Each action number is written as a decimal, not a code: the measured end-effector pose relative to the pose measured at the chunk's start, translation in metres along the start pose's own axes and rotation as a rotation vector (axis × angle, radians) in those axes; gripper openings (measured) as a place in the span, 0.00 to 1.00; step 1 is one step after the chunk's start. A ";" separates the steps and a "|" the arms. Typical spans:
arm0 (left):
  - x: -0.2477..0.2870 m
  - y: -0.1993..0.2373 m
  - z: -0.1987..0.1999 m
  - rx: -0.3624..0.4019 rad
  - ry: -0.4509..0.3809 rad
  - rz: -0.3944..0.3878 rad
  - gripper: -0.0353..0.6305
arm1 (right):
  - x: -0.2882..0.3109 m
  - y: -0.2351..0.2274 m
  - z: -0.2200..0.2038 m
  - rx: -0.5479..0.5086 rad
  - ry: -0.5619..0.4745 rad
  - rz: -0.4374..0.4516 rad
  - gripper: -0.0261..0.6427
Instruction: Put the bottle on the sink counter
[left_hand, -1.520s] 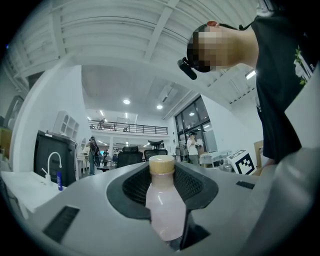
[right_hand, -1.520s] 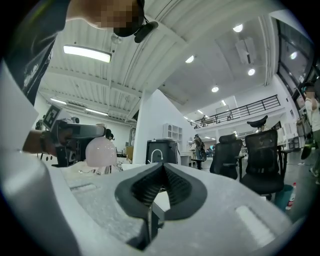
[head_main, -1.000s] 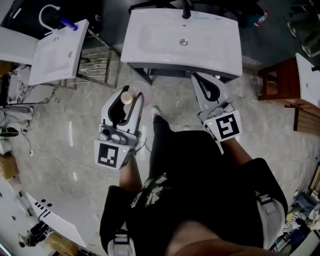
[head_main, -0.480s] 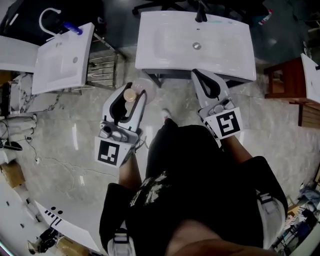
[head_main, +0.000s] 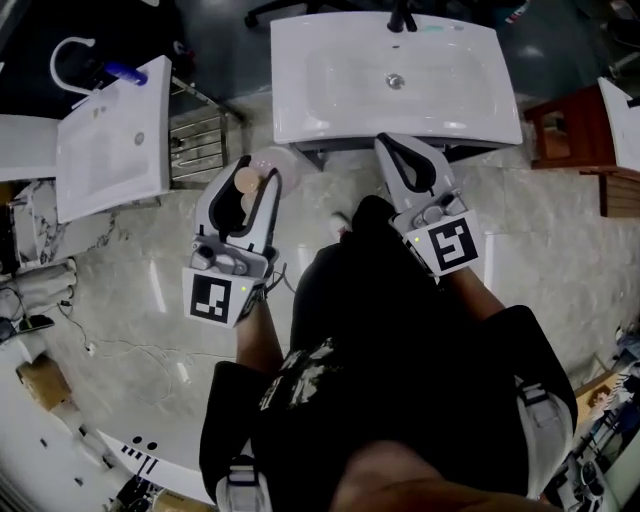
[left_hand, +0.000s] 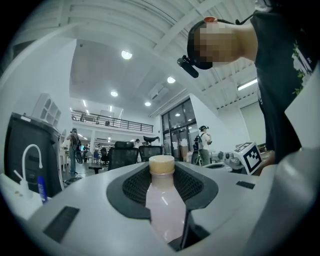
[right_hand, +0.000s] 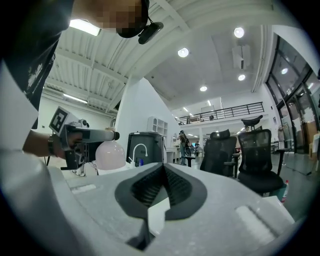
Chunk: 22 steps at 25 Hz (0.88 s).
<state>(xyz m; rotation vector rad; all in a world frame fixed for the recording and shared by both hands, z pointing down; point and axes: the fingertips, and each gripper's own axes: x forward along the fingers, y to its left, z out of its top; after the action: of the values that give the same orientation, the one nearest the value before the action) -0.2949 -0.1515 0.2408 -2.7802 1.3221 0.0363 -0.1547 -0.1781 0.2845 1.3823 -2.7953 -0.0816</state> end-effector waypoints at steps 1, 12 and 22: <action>0.007 0.005 -0.003 0.005 0.007 -0.004 0.28 | 0.003 -0.006 0.000 0.010 -0.007 -0.009 0.03; 0.101 0.064 -0.021 0.013 0.059 -0.028 0.28 | 0.080 -0.077 -0.010 0.031 -0.029 -0.010 0.03; 0.224 0.121 -0.053 0.002 0.104 0.038 0.28 | 0.159 -0.171 -0.038 -0.028 0.060 0.057 0.03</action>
<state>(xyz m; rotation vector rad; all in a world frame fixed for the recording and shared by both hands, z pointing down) -0.2481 -0.4045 0.2775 -2.7900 1.3972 -0.1094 -0.1141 -0.4096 0.3118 1.2767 -2.7709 -0.0763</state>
